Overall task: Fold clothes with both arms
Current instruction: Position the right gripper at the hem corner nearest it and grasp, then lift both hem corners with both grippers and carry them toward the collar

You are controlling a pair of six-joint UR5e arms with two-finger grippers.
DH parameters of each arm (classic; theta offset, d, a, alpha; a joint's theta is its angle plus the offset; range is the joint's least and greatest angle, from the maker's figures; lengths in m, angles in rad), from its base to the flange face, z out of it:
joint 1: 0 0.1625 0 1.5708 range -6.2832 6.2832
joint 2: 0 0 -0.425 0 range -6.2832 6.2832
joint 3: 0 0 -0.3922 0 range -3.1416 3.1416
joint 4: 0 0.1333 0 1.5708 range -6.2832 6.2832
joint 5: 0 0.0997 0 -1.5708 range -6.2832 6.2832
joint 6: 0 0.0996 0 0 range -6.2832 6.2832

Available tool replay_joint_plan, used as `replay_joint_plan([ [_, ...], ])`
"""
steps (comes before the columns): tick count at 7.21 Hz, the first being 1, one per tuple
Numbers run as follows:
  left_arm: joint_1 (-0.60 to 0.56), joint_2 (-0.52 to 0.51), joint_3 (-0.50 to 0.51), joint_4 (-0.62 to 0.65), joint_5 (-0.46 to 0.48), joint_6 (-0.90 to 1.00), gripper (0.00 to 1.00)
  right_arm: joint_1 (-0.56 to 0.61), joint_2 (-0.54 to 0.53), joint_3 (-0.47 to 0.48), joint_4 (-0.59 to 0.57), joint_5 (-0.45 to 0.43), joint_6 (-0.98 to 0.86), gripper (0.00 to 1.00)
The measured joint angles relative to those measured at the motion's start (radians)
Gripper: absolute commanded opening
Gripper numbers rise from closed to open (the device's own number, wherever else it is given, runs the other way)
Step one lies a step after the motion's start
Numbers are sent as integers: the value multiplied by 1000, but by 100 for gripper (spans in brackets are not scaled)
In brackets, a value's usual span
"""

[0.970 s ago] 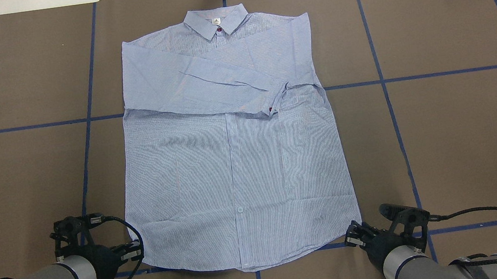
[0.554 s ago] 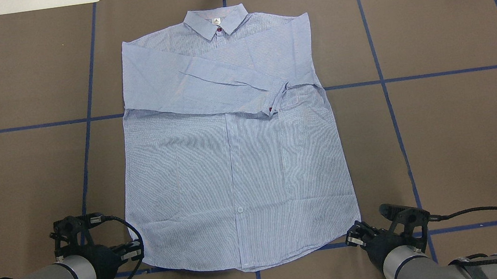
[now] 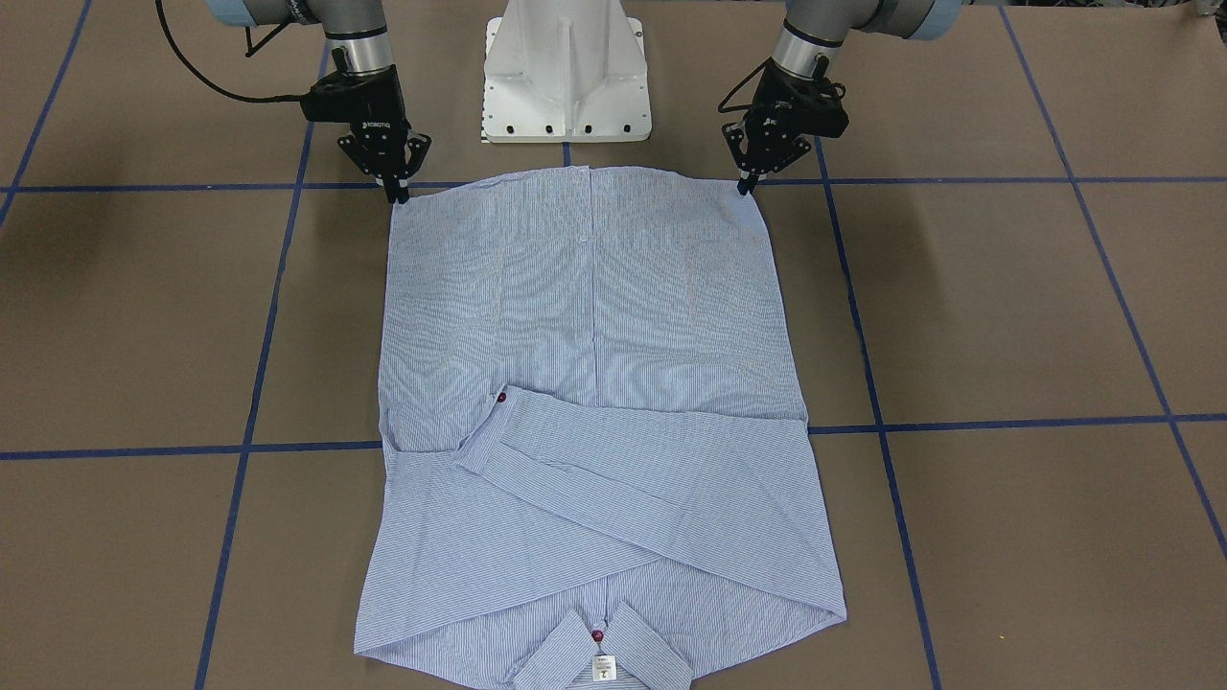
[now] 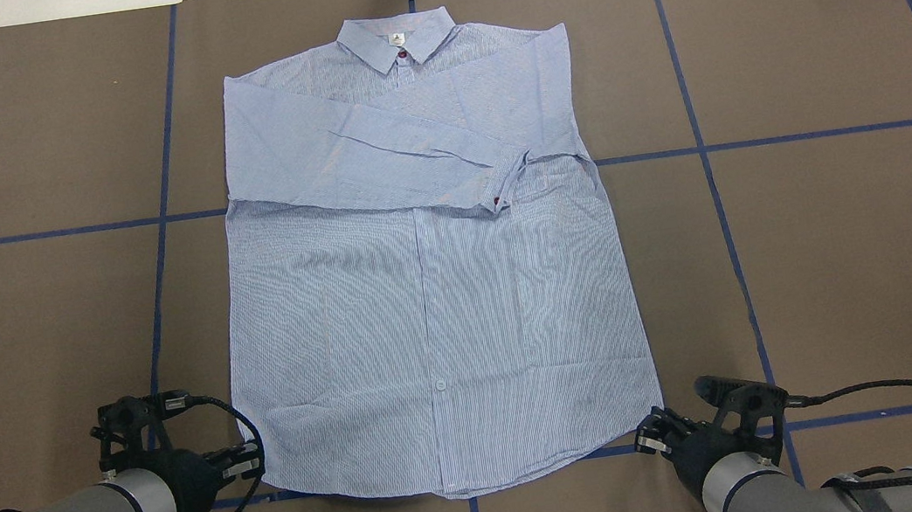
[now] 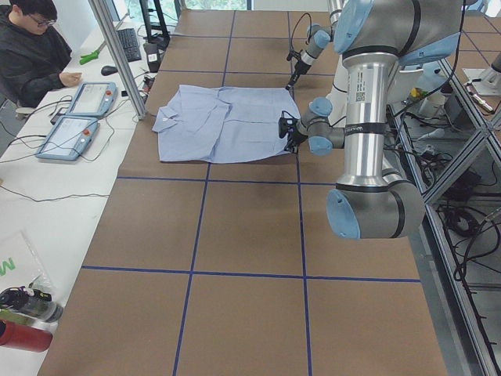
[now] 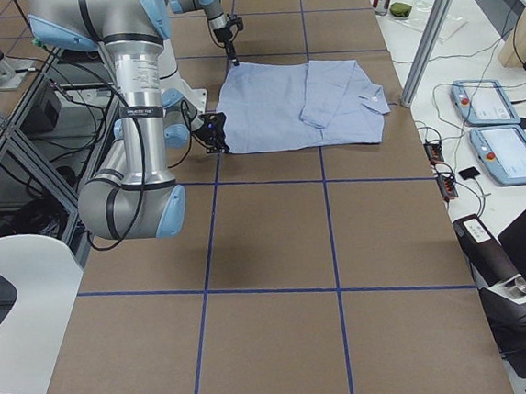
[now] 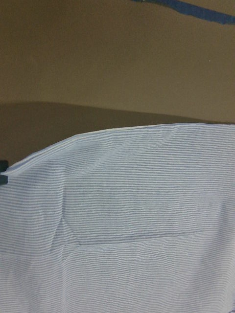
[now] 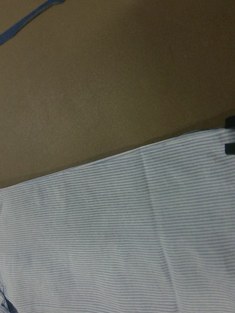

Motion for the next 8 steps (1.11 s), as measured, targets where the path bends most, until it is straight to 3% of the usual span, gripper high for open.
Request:
replay_joint_plan([
  [1,0,0,0,0,0,0,0,0,4,-3,-3,0,-1,0],
  [4,0,-2,-8,-1,-5,0,0,11,16,-3,-6,2,-3,0],
  [5,-2,2,-36,0,-10,1,0,31,15,36,-15,6,-14,0],
  [6,-6,9,-81,2,-30,3,0,51,11,125,-67,20,-31,0],
  [8,-12,24,-187,4,-105,8,0,73,11,403,-329,139,-47,0],
])
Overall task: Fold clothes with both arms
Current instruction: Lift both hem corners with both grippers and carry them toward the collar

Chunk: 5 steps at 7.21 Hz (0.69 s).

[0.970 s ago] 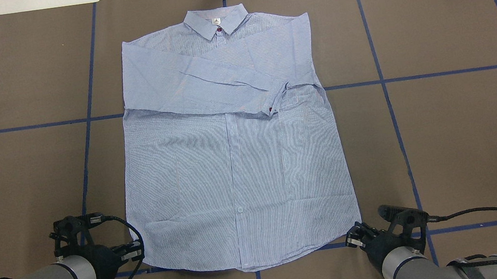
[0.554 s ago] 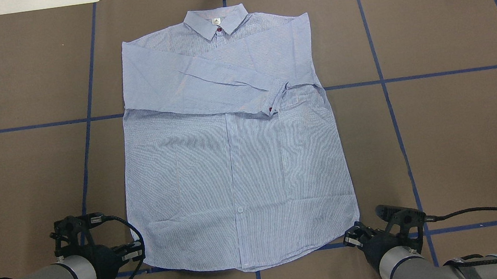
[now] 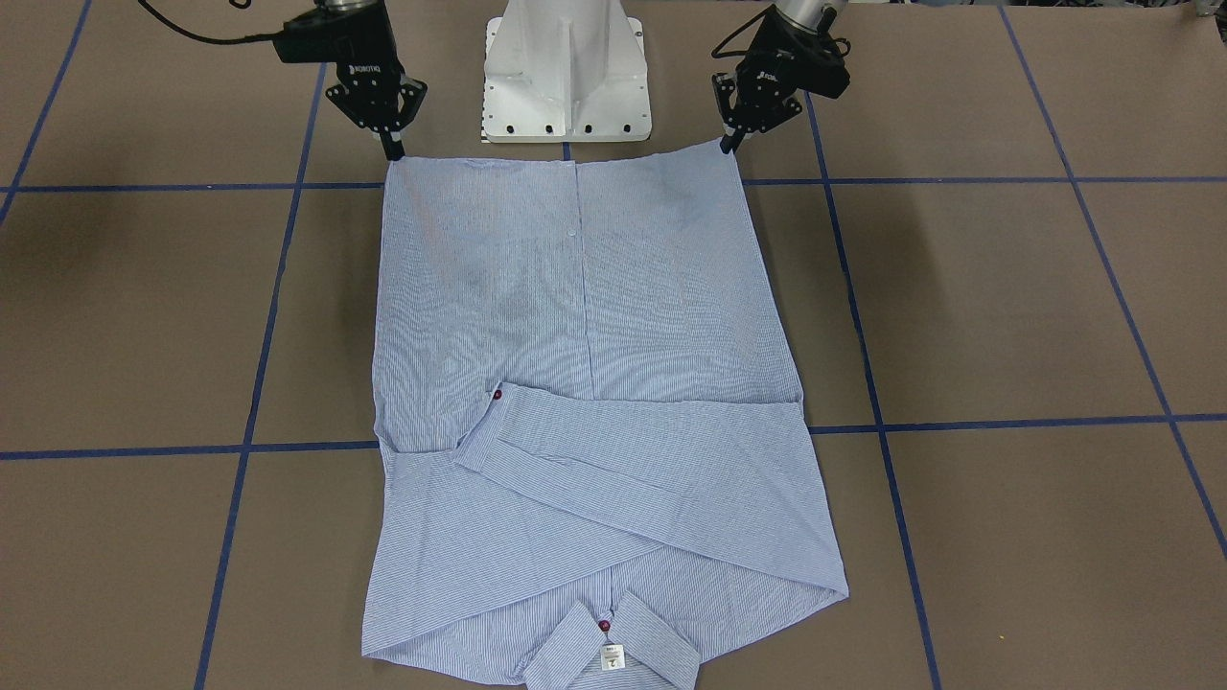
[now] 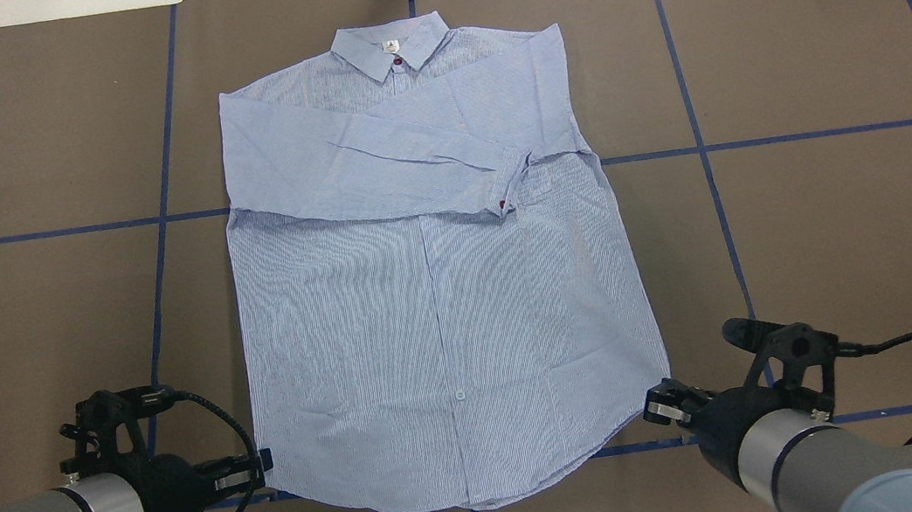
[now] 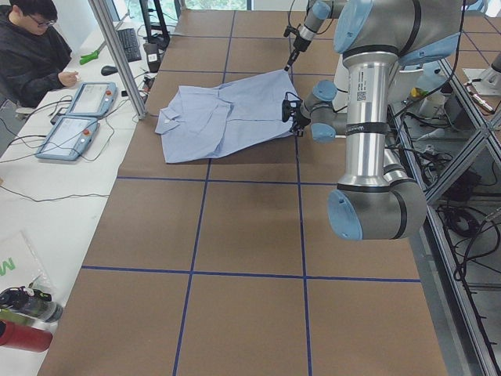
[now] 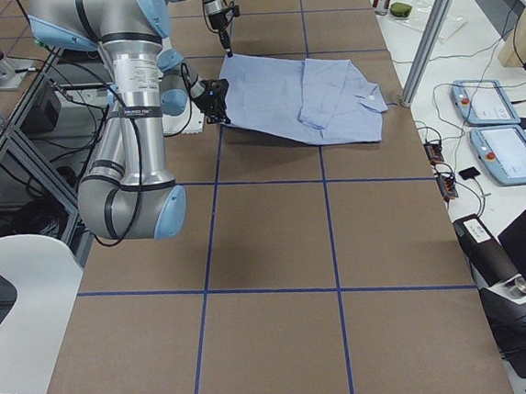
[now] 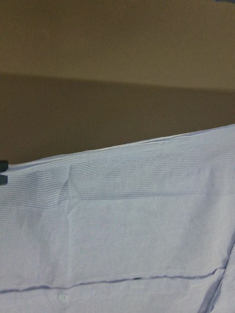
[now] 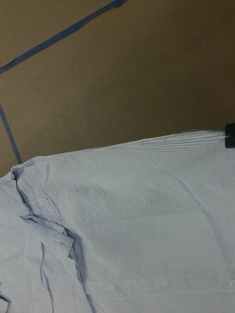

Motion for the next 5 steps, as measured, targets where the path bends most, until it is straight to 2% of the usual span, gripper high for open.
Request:
replay_joint_plan([
  [1,-1,38,-83,0,-51,1,0,-4,10,140,-142,68,-1,0],
  [2,-4,100,-186,0,-112,1,0,-3,39,240,-258,132,-1,0],
  [3,-25,145,-262,7,-170,1,0,12,65,289,-321,181,-2,0],
  [4,-70,154,-294,32,-225,2,0,43,79,300,-353,207,-10,0],
  [5,-120,127,-282,71,-257,3,0,80,95,284,-371,216,-31,0],
])
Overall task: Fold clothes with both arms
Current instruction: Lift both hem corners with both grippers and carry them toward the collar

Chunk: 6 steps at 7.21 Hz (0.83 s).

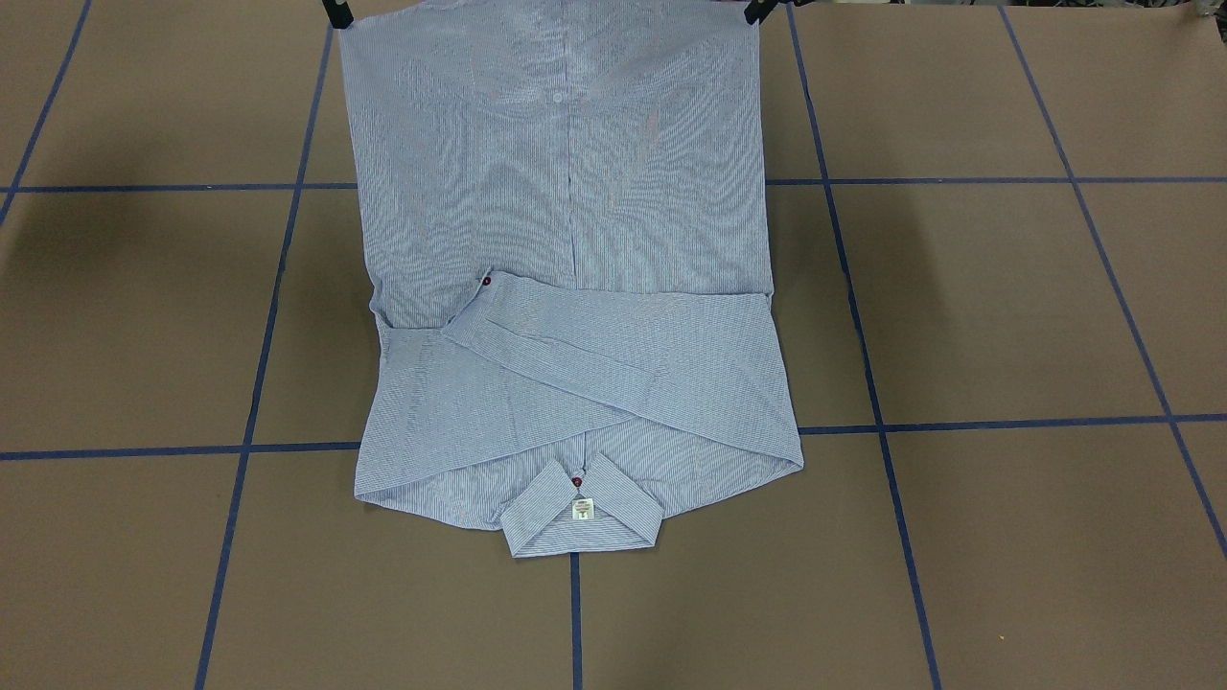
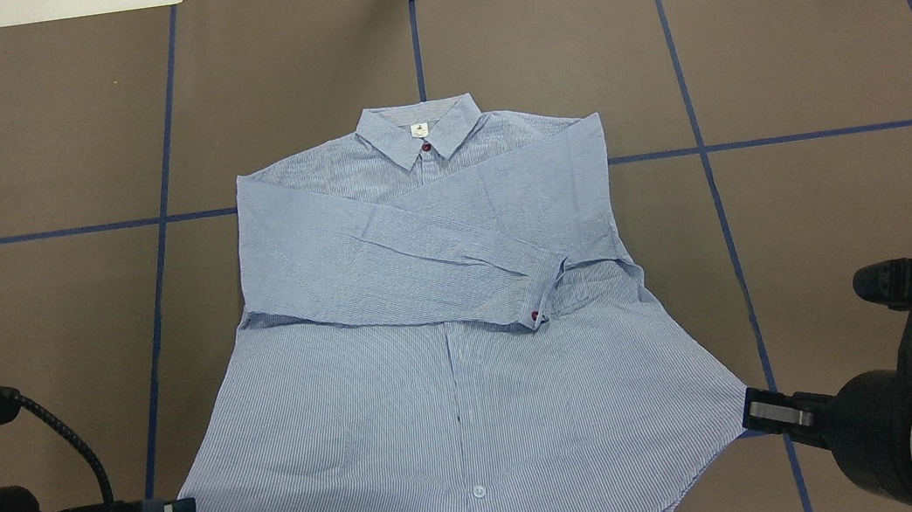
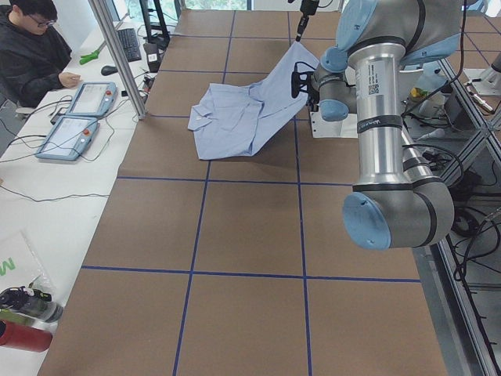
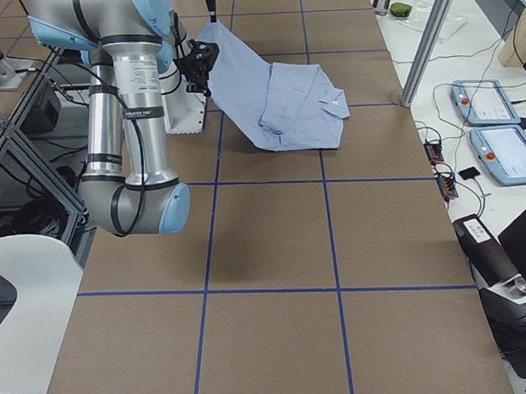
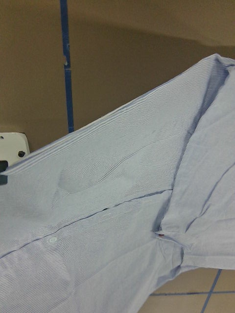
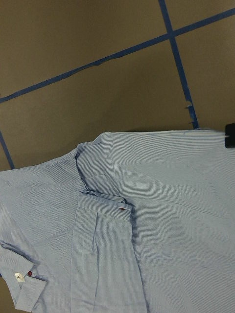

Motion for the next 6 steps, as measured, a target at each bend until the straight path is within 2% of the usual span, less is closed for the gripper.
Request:
replay_joint_plan([
  [1,-53,-63,63,29,-3,0,0,44,42,-50,-7,1,-26,0],
  [3,-146,-196,215,48,63,2,0,154,156,-189,-11,1,-65,0],
  [6,-250,-257,299,56,107,32,0,311,217,-303,12,5,-177,0],
])
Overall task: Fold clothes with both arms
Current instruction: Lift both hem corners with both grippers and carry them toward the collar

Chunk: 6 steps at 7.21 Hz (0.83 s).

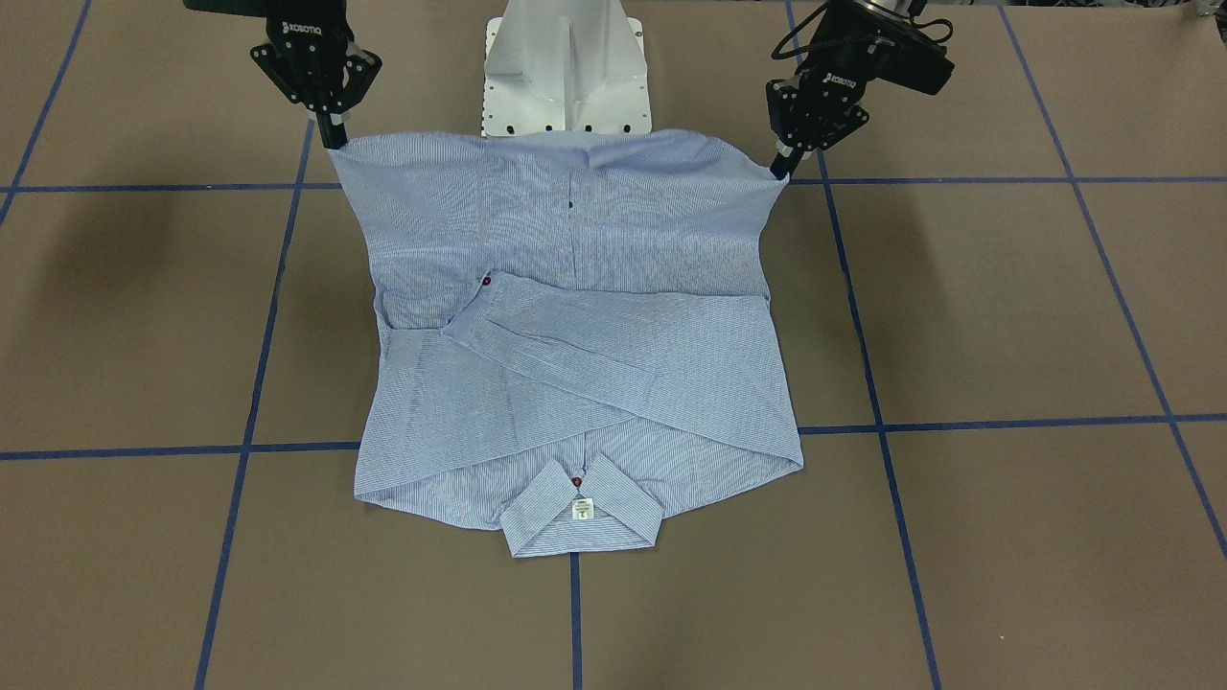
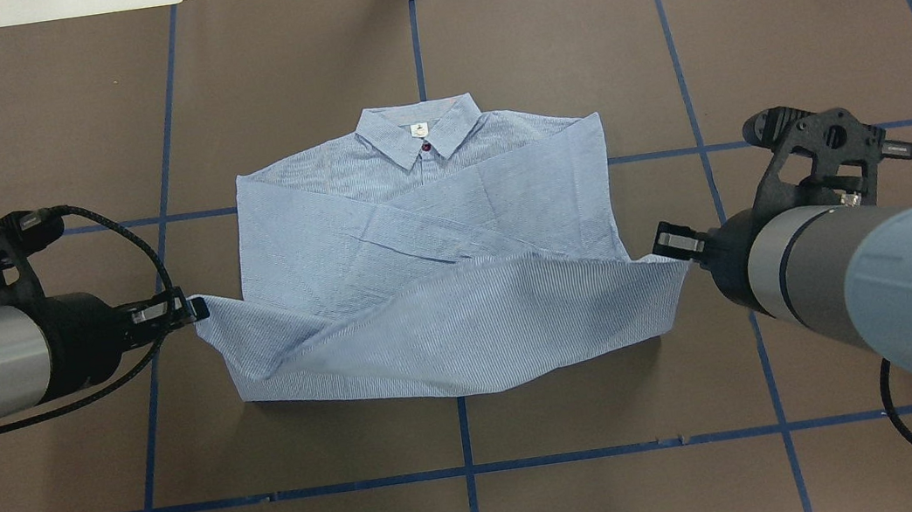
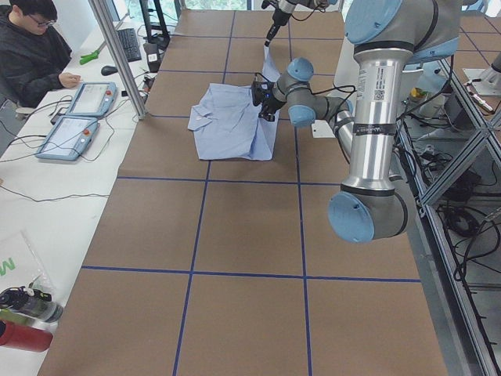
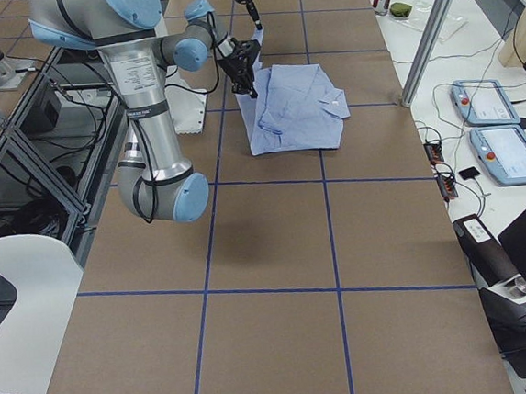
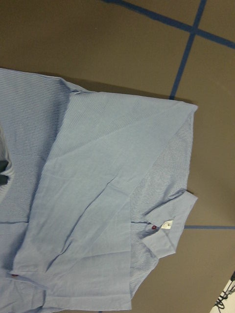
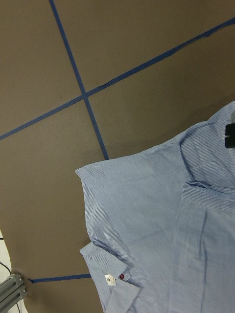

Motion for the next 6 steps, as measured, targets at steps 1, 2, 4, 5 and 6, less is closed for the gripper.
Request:
replay_joint_plan([
  [1,-23,-81,108,-1,12,23,0,46,27,-77,41,1,-27,0],
  [2,-43,-186,248,-5,20,62,0,85,46,-154,99,2,-48,0],
  [4,-99,-286,395,-14,18,196,0,156,66,-268,202,37,-92,0],
  [5,-134,-297,412,-15,8,248,0,194,84,-299,233,64,-117,0],
  [6,-173,-300,419,-16,-17,293,0,226,103,-313,247,84,-138,0],
])
